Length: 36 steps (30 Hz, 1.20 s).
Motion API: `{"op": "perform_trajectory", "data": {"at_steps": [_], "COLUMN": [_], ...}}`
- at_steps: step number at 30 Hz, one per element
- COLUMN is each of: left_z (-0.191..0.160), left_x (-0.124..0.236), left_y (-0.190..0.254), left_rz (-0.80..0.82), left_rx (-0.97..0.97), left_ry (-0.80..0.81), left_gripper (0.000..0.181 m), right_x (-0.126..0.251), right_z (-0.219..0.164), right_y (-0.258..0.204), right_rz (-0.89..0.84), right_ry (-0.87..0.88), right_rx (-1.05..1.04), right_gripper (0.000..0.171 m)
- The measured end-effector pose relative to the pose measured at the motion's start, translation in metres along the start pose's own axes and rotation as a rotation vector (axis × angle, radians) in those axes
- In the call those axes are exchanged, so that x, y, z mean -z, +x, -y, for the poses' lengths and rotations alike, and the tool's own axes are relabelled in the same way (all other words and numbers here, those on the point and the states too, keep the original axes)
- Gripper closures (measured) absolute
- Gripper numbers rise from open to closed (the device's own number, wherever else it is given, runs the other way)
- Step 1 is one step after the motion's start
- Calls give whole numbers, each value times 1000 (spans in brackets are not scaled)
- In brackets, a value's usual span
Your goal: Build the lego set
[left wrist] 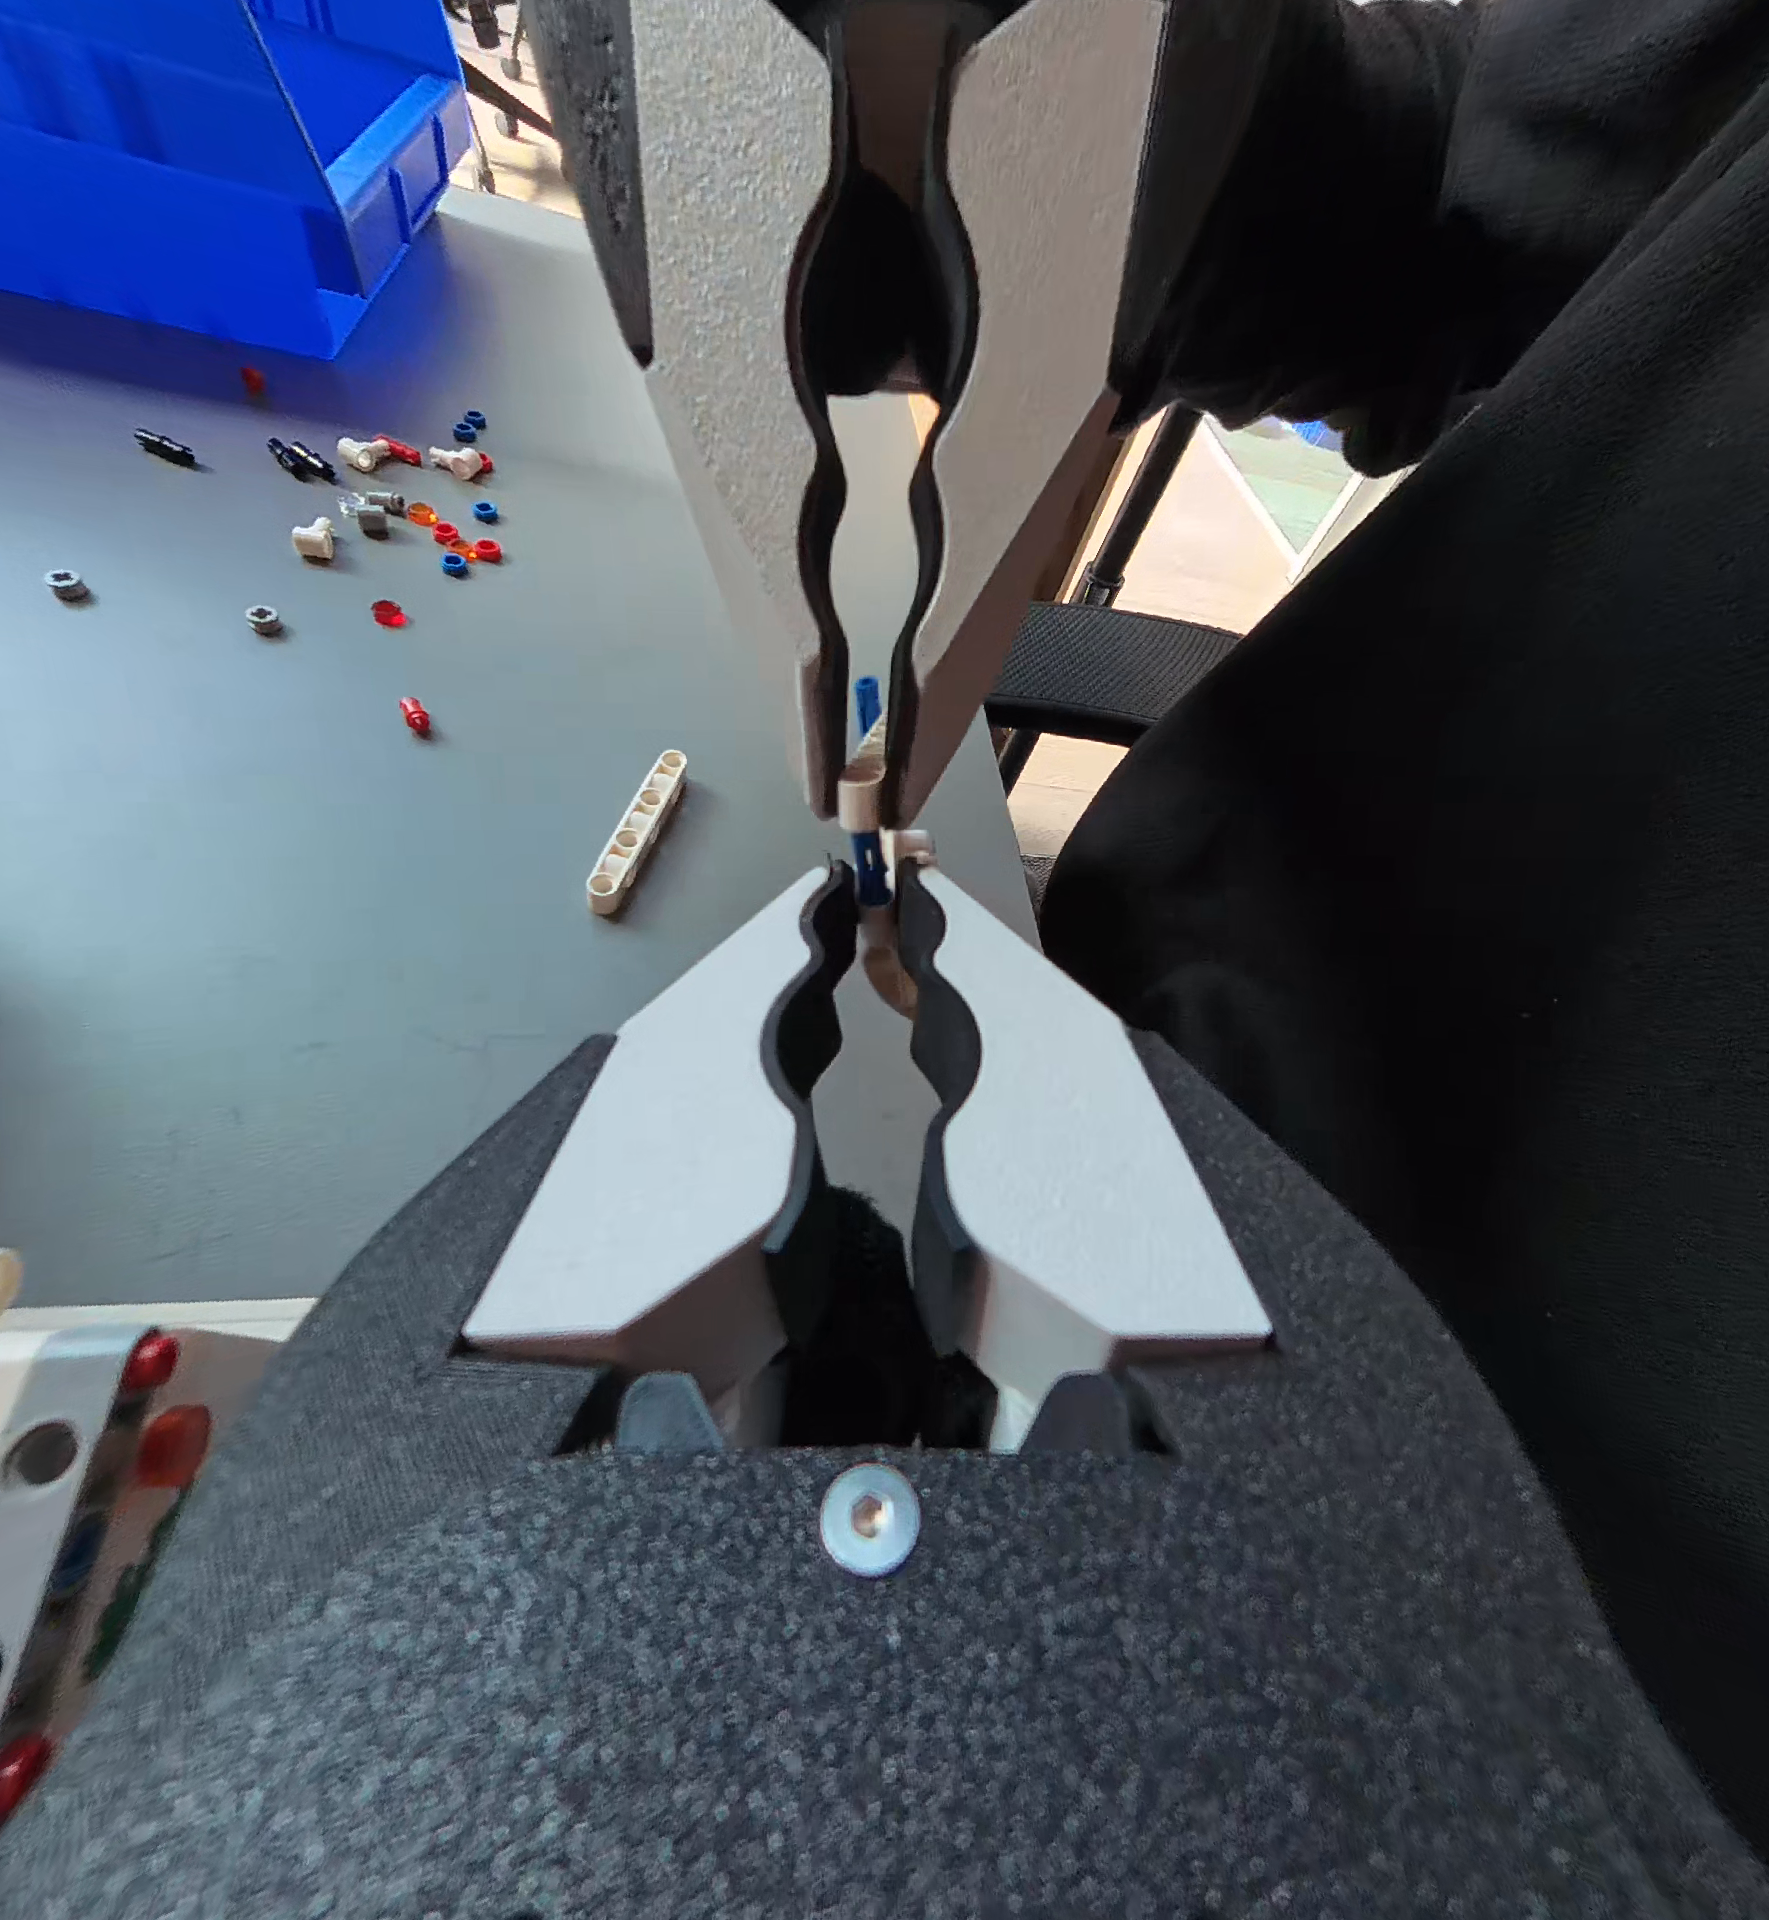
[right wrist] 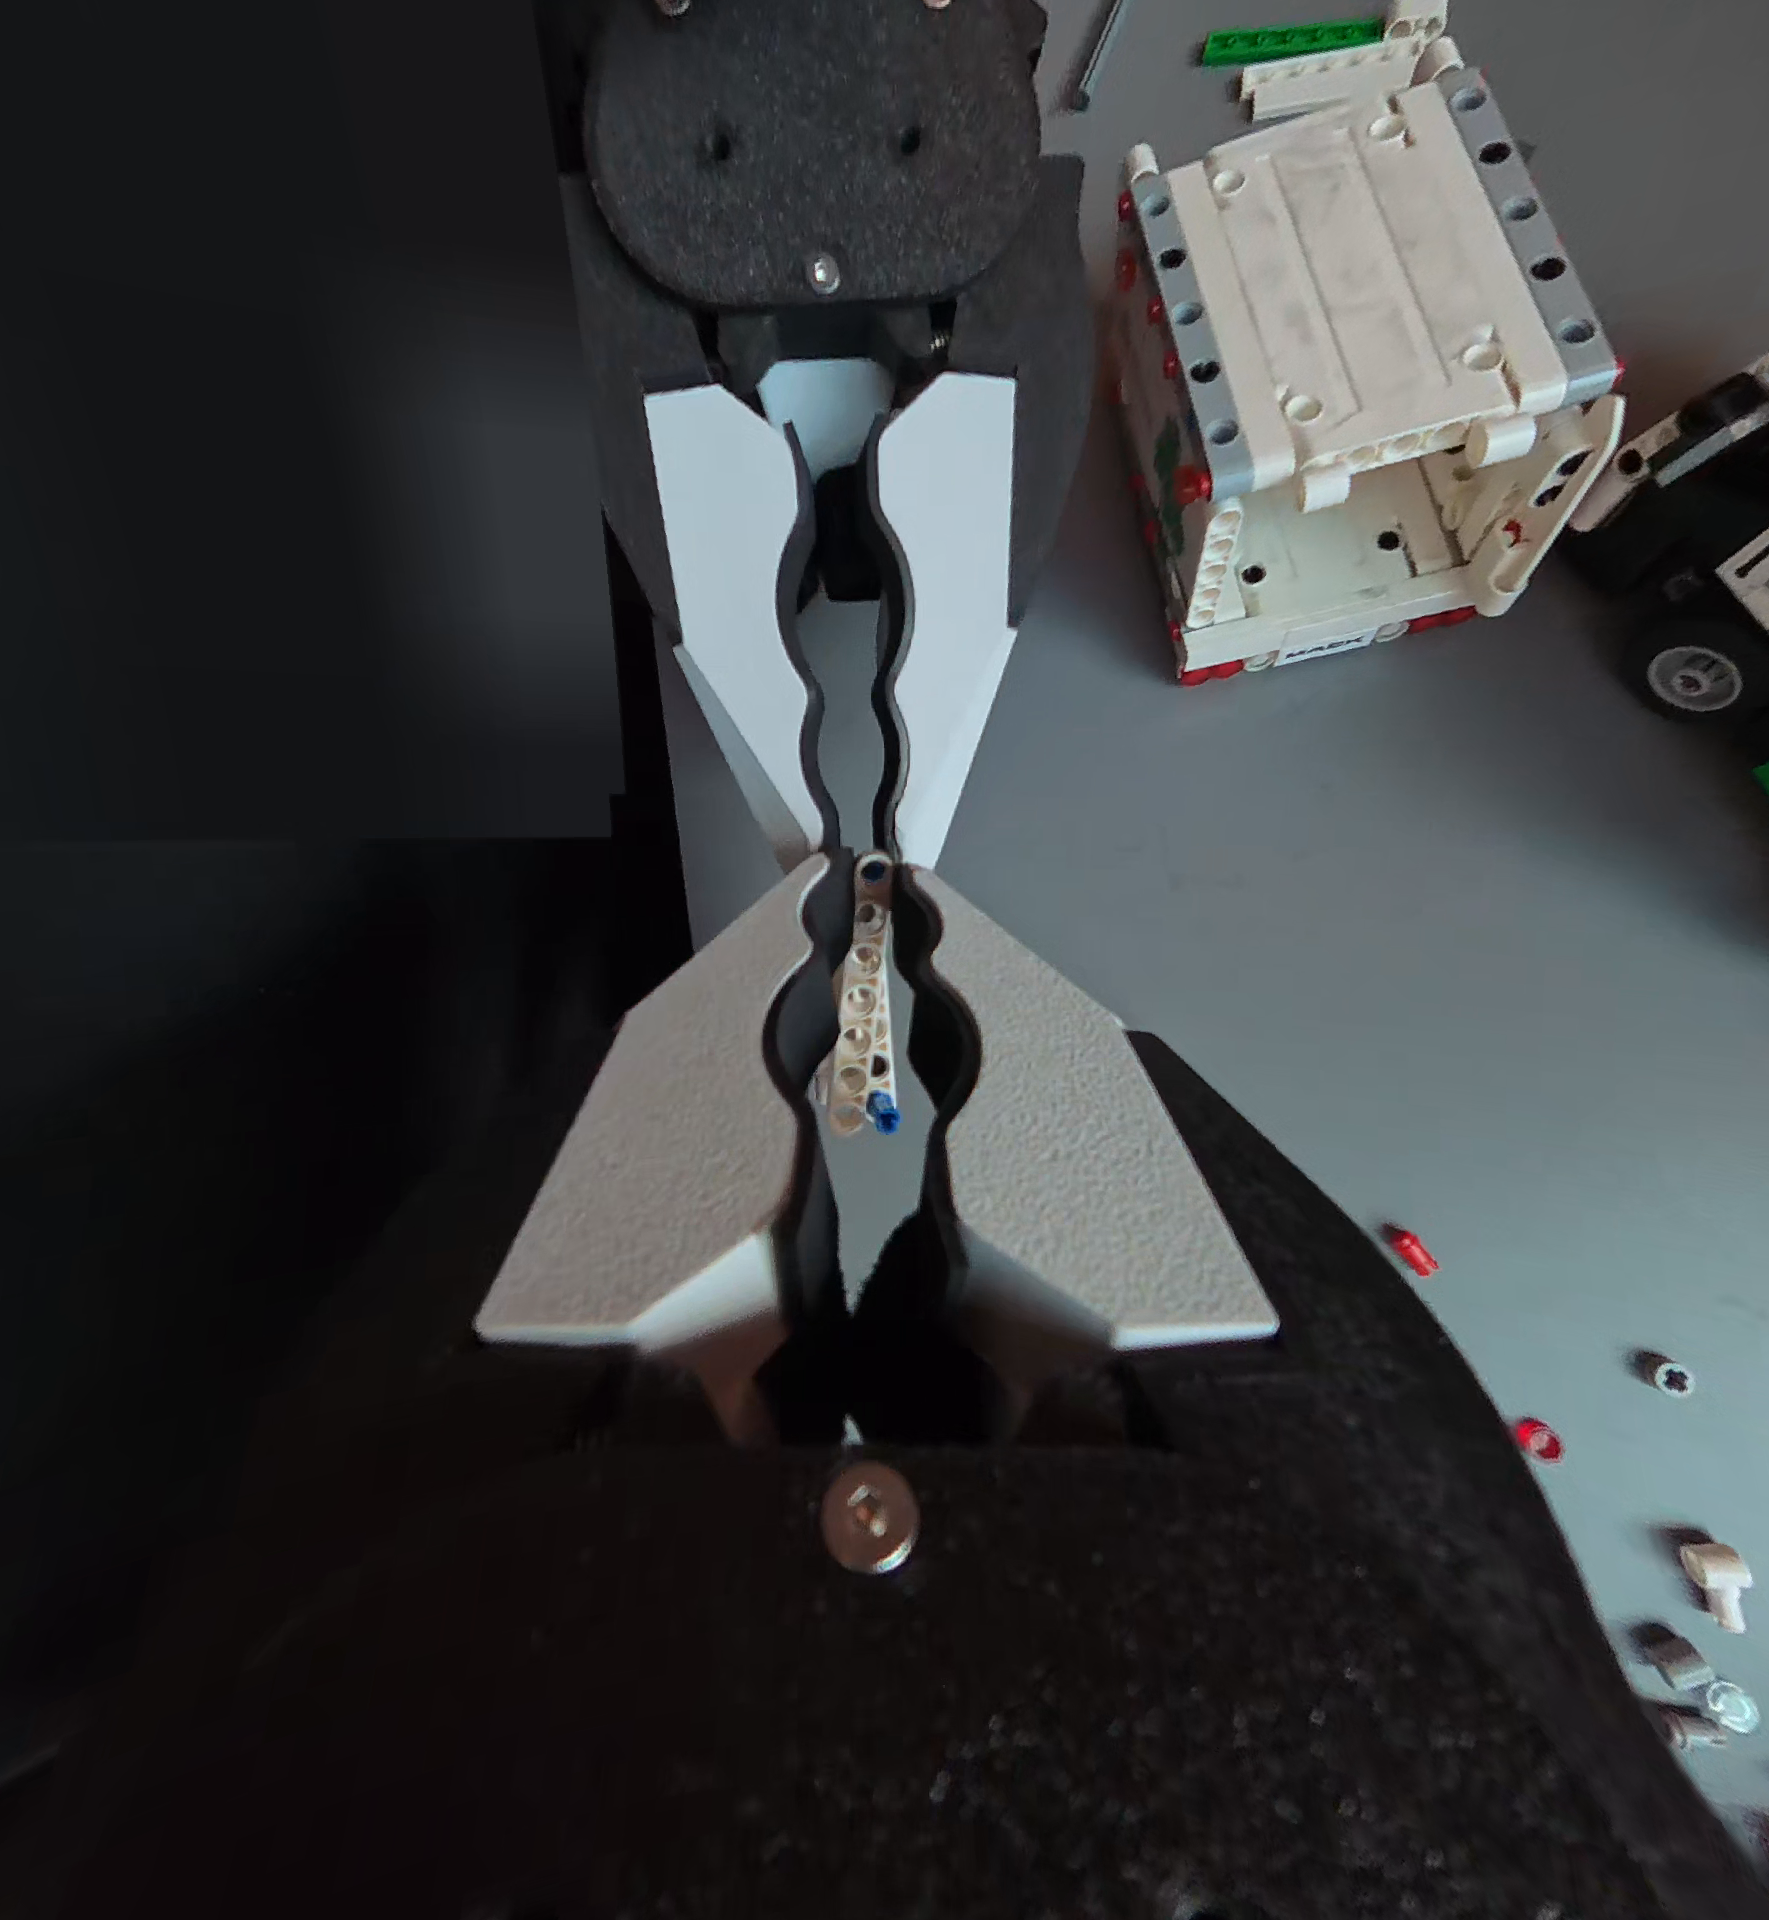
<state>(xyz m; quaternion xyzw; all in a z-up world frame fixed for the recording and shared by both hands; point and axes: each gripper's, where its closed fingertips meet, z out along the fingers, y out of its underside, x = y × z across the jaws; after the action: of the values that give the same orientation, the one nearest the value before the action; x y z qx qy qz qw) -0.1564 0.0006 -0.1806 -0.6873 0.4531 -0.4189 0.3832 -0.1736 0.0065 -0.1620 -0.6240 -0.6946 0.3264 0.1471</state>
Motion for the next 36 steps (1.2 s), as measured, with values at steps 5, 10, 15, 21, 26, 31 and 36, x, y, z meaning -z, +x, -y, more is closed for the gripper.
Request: {"op": "perform_trajectory", "data": {"at_steps": [5, 10, 15, 21, 26, 31, 36], "left_z": [20, 21, 24, 25, 30, 45, 48], "left_x": [19, 25, 27, 23, 26, 35, 39], "left_y": [-9, -17, -17, -14, -14, -12, -14], "left_rz": [16, 22, 8, 7, 3, -46, -47], "left_rx": [-3, 38, 54, 24, 34, 84, 85], "left_ry": [160, 171, 195, 190, 229, 324, 348], "left_gripper": [176, 176, 176, 176, 176, 176, 176], "right_x": [14, 29, 27, 9, 6, 6, 10], "right_z": [8, 16, 5, -2, 8, 13, 22], "right_y": [7, 10, 8, 12, 12, 9, 11], "right_rz": [28, 71, -83, -152, -81, -6, 75], "right_ry": [131, 378, 341, 280, 430, 590, 747], "right_rx": [-82, -172, -31, 4, -82, -176, -264], "right_gripper": [165, 165, 165, 165, 165, 165, 166]}}
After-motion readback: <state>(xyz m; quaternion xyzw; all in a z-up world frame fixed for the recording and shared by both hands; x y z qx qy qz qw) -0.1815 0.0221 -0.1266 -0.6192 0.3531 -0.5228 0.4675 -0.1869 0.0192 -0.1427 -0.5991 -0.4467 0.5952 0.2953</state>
